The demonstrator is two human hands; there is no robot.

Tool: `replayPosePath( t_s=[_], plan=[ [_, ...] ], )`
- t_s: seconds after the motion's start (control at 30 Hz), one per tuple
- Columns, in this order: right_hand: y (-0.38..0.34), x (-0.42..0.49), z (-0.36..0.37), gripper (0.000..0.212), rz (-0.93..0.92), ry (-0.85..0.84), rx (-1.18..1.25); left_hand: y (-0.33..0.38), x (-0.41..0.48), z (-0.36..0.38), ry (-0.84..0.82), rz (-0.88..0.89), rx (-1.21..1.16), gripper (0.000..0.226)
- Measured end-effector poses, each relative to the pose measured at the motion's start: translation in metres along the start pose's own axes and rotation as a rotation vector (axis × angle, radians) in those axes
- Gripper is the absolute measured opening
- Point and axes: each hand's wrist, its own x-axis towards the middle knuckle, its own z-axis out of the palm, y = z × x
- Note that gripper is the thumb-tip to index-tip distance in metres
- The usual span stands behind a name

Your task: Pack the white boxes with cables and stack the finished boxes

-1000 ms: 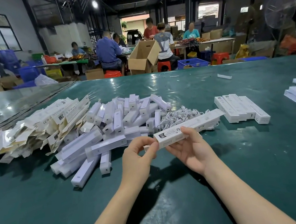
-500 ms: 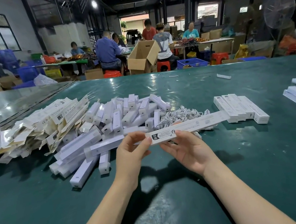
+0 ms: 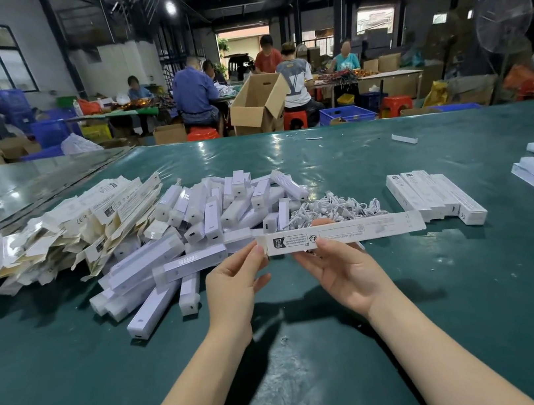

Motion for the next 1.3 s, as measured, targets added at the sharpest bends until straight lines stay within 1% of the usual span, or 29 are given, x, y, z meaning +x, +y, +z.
replayPosePath(
  t_s=[0.07,0.17,0.23,0.33,0.47,0.6,0.73,0.9,0.97,1.03,1.13,1.17,1.2,1.27,1.3],
  plan=[
    [0.0,0.0,0.001,0.026,-0.004,0.01,0.003,0.001,-0.001,0.001,0.005,-0.042,-0.059,0.011],
    [0.0,0.0,0.0,0.026,-0.006,0.017,0.007,0.003,-0.001,0.002,-0.016,-0.153,-0.174,0.013],
    [0.0,0.0,0.0,0.027,-0.001,0.014,0.001,0.003,0.0,0.001,-0.029,-0.183,-0.191,0.012],
    [0.001,0.001,-0.001,0.028,0.0,0.0,-0.01,0.002,0.0,0.0,-0.023,-0.126,-0.113,0.012],
    [0.002,0.0,-0.001,0.029,-0.008,-0.002,-0.04,0.0,-0.001,-0.001,0.024,0.035,0.077,0.014],
    [0.001,-0.001,-0.001,0.025,-0.008,0.012,-0.033,0.002,-0.001,0.001,0.048,0.057,0.076,0.014],
    [0.002,0.0,-0.001,0.025,-0.012,0.009,-0.048,0.002,-0.003,0.0,0.047,0.057,0.087,0.014],
    [0.004,0.0,0.001,0.024,-0.029,0.047,-0.071,0.001,-0.007,0.002,0.074,0.172,0.291,0.015],
    [0.002,-0.001,0.003,0.026,-0.05,0.074,-0.067,0.004,-0.012,0.005,-0.015,0.202,0.358,0.022],
    [0.0,-0.002,0.005,0.029,-0.081,0.09,-0.05,0.006,-0.02,0.01,-0.164,0.201,0.382,0.033],
    [0.0,-0.003,0.004,0.027,-0.106,0.106,-0.064,0.004,-0.028,0.016,-0.327,0.12,0.444,0.051],
    [0.001,-0.003,0.004,0.027,-0.107,0.11,-0.107,0.003,-0.029,0.017,-0.351,0.071,0.402,0.053],
    [0.002,-0.004,0.004,0.027,-0.105,0.108,-0.165,0.003,-0.028,0.017,-0.351,0.01,0.312,0.053],
    [0.004,-0.004,0.005,0.026,-0.109,0.095,-0.279,0.004,-0.026,0.016,-0.317,-0.101,0.121,0.053],
    [0.005,-0.004,0.005,0.025,-0.119,0.099,-0.319,0.004,-0.024,0.015,-0.317,-0.13,0.07,0.055]
  ],
)
